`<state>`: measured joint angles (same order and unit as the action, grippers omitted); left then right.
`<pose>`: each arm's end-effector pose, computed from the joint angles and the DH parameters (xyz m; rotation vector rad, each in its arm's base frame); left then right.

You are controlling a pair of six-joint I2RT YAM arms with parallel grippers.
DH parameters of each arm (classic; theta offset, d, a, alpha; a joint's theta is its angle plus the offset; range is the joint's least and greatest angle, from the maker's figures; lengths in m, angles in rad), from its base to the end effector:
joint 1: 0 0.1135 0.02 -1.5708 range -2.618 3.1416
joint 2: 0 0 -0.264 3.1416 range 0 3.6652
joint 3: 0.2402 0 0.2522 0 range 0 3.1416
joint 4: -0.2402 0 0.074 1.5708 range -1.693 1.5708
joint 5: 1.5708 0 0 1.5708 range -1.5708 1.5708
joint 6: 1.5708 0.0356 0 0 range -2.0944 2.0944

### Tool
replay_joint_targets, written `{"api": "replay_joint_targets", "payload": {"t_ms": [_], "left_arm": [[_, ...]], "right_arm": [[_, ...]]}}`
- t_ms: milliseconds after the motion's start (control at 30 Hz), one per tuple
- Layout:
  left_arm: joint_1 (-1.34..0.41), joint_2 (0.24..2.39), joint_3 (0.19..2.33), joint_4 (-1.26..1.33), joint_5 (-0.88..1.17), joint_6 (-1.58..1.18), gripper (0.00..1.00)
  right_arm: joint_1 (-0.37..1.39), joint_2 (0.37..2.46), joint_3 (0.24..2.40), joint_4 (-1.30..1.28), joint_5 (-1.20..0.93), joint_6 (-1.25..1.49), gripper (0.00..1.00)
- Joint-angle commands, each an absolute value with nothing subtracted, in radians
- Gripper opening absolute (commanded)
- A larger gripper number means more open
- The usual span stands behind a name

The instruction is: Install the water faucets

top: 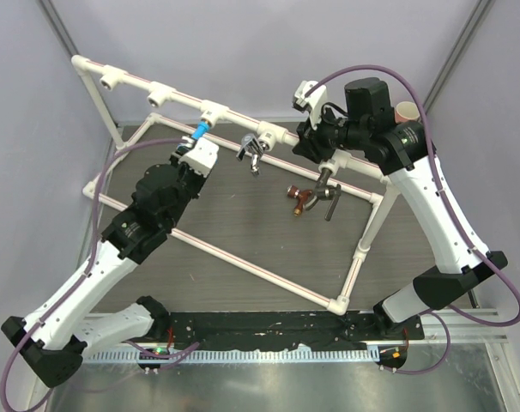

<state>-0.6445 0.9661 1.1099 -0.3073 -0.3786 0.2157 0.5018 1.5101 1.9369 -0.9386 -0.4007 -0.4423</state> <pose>0.1753 -0.1153 0.4077 0.4577 1.6607 0.0113 0.2522 0.1542 0.4807 -1.1518 1.7190 0.4528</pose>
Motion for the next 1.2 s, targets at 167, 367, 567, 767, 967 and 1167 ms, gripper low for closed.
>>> {"api": "replay_joint_targets", "payload": {"t_ms": [167,367,567,767,967,1167], "left_arm": [[-0.792,1.046,1.06,-0.164,-0.766,0.867,0.25],[-0.792,0.95,1.066,-0.163,-0.663,0.562,0.79],[-0.785,0.847,1.029,-0.163,-0.621,0.167,0.95],[-0.678,0.752,0.927,-0.043,-0.591,-0.133,0.95],[-0.511,0.765,0.891,-0.005,-0.379,-0.296,0.95],[-0.451,0.831,0.85,0.153,-0.16,-0.325,0.95]], "right_arm": [[0.508,1.52,1.916,-0.933,-0.443,-0.4,0.01],[0.506,1.52,1.914,-0.934,-0.44,-0.405,0.01],[0.508,1.522,1.914,-0.934,-0.442,-0.403,0.01],[0.508,1.522,1.916,-0.934,-0.443,-0.402,0.01],[0.508,1.52,1.914,-0.934,-0.443,-0.403,0.01],[0.508,1.522,1.913,-0.934,-0.439,-0.402,0.01]]}}
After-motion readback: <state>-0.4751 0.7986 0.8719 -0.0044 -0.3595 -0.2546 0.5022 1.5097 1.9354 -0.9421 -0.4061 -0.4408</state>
